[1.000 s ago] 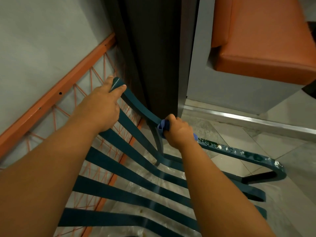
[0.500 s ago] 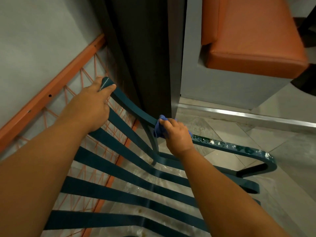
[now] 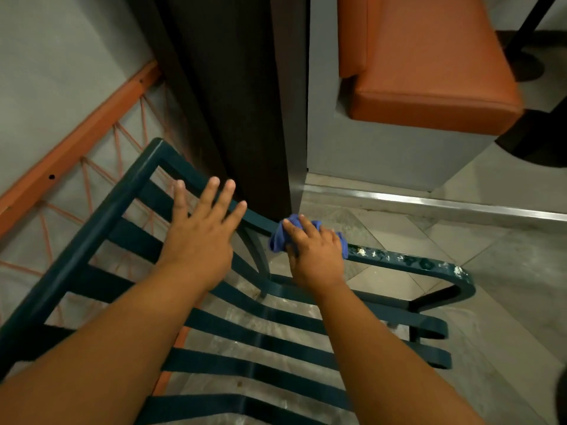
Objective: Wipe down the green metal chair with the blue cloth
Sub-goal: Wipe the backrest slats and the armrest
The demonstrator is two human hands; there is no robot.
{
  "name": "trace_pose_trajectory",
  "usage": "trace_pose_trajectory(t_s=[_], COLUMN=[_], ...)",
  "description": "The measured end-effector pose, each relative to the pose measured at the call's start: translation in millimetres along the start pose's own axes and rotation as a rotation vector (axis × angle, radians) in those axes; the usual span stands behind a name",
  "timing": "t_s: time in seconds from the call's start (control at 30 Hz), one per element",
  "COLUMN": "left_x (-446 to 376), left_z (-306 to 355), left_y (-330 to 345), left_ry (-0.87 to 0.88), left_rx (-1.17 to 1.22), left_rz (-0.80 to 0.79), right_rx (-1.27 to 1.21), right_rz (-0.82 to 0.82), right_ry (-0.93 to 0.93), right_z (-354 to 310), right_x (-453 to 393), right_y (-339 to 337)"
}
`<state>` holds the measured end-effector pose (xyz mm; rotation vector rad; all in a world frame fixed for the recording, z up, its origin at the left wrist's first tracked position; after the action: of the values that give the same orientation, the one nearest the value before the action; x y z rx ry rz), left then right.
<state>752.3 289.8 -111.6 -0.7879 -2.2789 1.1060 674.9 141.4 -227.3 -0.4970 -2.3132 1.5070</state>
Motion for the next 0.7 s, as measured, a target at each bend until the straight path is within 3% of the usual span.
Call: trace_pose_trajectory(t_s=[0.1,0.17,0.33,0.5,0.57,0.7], left_x=[-11.8,-17.3,-25.2,-25.7,-25.8,-27.9], left_z=[10.8,13.8,21.5,24.8,25.8,27.2], left_y=[10.2,14.2,12.9,15.5,17.9,22.5], left_ry=[0.007,-0.006,-0.029,-0.036,-0.035,-0.030], left_rx=[0.027,0.014,-0.033,-0.027,-0.009,0.036], left_rz=[-0.136,-0.200,-0.255,-0.269,-0.267,-0.271], right_rx=[-0.076,-0.067,0.034,0.096,0.077,-0.040], right_rz=[-0.078,-0.062,0.062,0.068,-0.024,-0.440], right_ry=[0.198,0.162,-0.127,-0.001,0.113,0.317], right_z=[-6.4,-16.7,14.1,23.3,16.0,18.4], right_x=[-21.1,-20.1,24.1,13.5,-12.9,-58.5], right_y=[-5.1,-0.4,20.2,-3.4,-15.8,-29.4])
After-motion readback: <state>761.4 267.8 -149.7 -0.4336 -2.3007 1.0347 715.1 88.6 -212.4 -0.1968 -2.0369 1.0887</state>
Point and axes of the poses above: each hand's wrist, its own x-axis away from the middle knuckle, its own y-axis out of the palm, z = x × y, the point moved 3 cm from there along -x, towards the middle knuckle, and after that the axes turned 4 degrees about y, right-handed, at the moved point
